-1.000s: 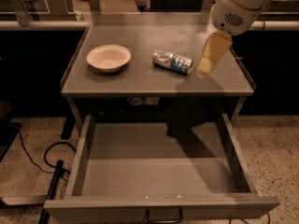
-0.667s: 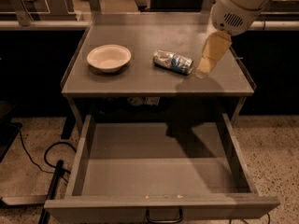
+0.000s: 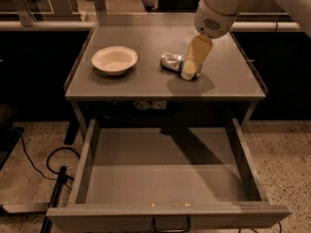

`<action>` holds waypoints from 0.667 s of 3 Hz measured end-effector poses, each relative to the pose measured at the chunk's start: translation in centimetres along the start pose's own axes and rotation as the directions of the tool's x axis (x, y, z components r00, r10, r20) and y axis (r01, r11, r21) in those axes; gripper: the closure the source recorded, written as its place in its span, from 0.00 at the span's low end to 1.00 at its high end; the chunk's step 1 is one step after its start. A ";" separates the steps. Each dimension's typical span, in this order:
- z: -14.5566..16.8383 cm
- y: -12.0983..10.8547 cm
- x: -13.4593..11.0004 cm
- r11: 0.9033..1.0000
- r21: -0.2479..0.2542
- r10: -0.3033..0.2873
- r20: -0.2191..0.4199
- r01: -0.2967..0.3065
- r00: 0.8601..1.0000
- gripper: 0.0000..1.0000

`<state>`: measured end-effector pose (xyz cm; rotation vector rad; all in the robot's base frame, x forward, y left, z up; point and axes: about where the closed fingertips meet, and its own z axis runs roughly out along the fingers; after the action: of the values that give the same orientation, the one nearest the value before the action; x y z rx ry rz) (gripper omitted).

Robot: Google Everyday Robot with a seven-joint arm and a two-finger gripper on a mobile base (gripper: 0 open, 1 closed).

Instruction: Place redbull can into top drawer

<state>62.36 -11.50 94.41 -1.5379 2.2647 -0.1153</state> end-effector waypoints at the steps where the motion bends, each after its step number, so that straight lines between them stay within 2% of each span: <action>1: 3.3 -2.6 -2.4 1.000 0.003 0.009 -0.030 -0.009 1.000 0.00; 2: 3.4 -2.7 -2.5 1.000 0.004 0.010 -0.030 -0.009 0.999 0.00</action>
Offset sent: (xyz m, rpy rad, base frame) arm 0.0645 0.0164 -0.0217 -0.0456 0.0154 -0.0410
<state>66.75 -9.81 92.74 -1.5334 2.2936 -0.1407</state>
